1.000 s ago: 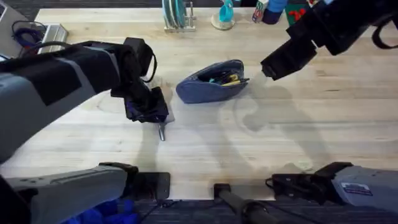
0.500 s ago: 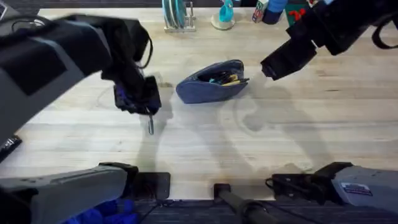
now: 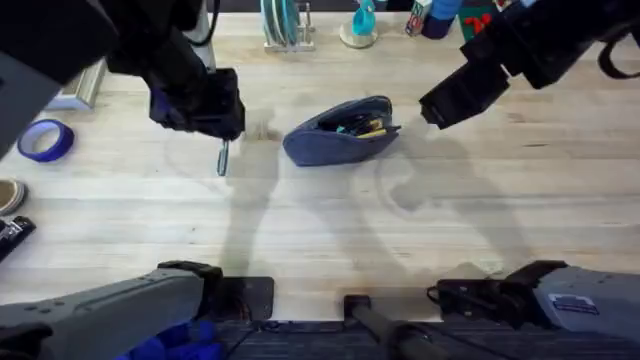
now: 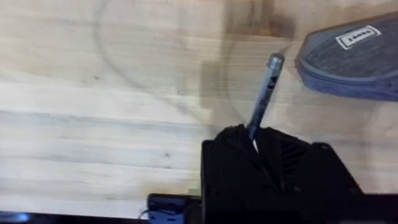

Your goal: Unzip the bag, pick up the pens from the table one at a time and place them inside, then zip the bag closed.

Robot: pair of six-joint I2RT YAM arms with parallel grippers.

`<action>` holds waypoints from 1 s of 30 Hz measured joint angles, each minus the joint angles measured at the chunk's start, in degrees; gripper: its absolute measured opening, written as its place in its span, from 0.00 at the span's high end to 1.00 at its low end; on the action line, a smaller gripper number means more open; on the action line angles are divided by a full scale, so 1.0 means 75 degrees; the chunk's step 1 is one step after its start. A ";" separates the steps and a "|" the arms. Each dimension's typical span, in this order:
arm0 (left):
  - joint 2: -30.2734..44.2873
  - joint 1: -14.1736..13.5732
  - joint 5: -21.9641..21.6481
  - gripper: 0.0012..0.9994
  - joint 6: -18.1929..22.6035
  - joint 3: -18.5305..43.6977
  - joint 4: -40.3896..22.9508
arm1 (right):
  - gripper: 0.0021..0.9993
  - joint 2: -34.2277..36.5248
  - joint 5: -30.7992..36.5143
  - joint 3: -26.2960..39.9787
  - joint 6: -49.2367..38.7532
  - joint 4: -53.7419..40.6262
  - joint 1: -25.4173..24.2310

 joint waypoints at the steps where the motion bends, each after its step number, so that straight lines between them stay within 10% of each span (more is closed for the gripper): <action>1: 0.0000 0.0000 -0.0008 0.96 0.0154 0.0098 -0.0063 | 0.00 -0.0003 0.0000 0.0000 -0.0001 0.0000 0.0000; 10: 0.0000 0.0000 0.0181 0.96 0.1654 0.0892 -0.0329 | 0.00 0.0000 0.0000 0.0000 0.0000 0.0000 0.0000; 22: -0.0003 -0.0014 0.2347 0.96 0.3992 0.1096 0.0092 | 0.00 0.0000 0.0000 0.0000 -0.0003 0.0000 0.0000; 30: -0.0003 -0.0681 0.2871 0.96 0.4719 0.1096 0.0903 | 0.00 -0.0001 0.0000 0.0000 0.0000 0.0000 0.0000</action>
